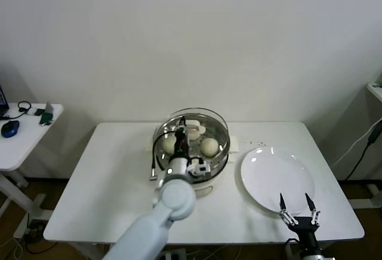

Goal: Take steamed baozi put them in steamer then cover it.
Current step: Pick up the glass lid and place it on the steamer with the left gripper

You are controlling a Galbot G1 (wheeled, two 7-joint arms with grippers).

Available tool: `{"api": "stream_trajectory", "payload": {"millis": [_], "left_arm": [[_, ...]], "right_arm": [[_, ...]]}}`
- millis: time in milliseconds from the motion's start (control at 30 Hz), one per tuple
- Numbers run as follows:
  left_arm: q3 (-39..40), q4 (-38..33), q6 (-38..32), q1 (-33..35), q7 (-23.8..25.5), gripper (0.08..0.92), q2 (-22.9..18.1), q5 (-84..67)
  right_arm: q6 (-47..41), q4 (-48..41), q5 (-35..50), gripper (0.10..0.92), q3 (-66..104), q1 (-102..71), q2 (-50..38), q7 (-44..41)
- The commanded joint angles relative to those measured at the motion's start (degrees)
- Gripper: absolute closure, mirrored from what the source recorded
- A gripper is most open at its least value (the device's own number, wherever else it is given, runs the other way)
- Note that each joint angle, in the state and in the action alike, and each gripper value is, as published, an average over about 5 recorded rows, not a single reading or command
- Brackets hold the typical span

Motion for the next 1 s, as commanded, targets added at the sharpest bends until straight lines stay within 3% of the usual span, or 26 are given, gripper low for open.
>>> {"api": "stream_trajectory", "payload": {"millis": [33, 1000], "left_arm": [[2.0, 5.5, 2.59, -1.28, -1.34, 0.852, -2.52, 1.75], [1.38, 5.36, 1.04, 1.15, -0.47, 0.852, -0.7, 3.75]], "right_arm": [[0.4, -0.24, 0.94, 0.203, 0.1, -0.1, 0.0, -0.04], [1.67, -0.8, 1.49, 0.203, 0.55, 0.18, -0.47, 0.01]]}}
